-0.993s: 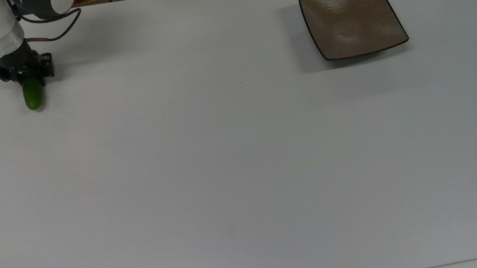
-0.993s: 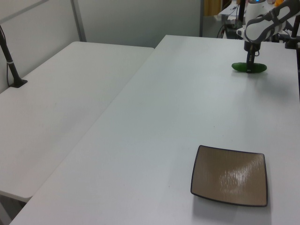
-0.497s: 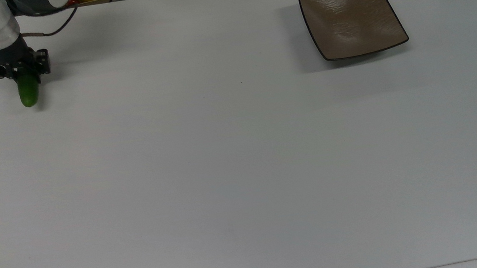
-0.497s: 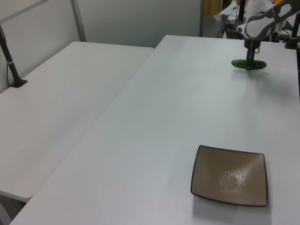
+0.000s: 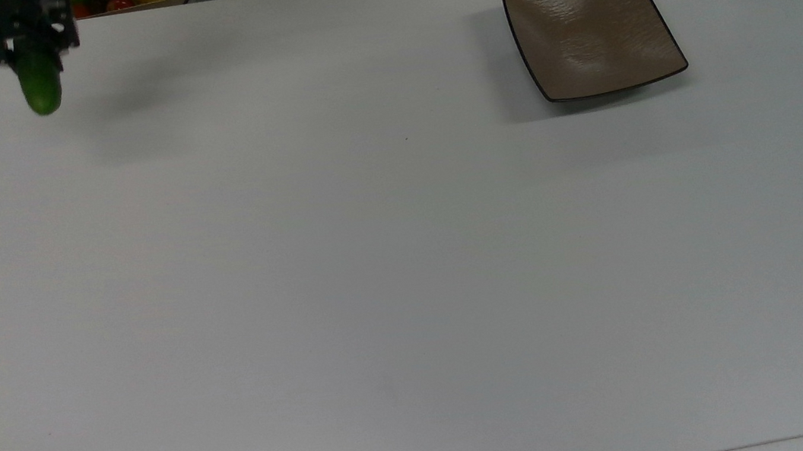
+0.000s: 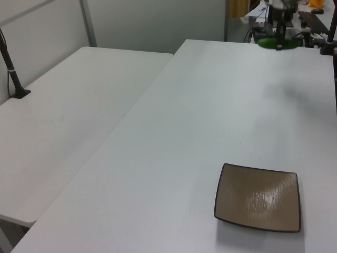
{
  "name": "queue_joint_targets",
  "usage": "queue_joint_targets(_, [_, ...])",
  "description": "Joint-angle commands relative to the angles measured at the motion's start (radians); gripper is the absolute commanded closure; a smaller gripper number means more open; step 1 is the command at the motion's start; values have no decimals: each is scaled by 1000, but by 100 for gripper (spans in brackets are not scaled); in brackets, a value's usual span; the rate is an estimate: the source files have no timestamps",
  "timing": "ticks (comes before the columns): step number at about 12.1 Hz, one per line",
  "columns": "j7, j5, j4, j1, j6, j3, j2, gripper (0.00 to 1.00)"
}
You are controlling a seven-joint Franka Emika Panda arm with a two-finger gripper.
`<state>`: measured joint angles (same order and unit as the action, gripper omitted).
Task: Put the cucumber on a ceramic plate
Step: 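Lift the cucumber and carry it toward the brown plate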
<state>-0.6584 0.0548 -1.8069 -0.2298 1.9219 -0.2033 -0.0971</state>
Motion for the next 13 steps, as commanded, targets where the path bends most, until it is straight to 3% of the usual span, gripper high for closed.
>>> queue_joint_targets(1, [6, -13, 98, 88, -222, 7, 65, 90])
queue_joint_targets(3, [61, -49, 142, 133, -305, 40, 97, 90])
queue_joint_targets(9, [330, -56, 147, 279, -359, 229, 135, 89])
queue_joint_targets(11, [458, -58, 146, 367, -376, 266, 131, 90])
queue_joint_targets(13, [641, -113, 141, 415, -356, 346, 119, 89])
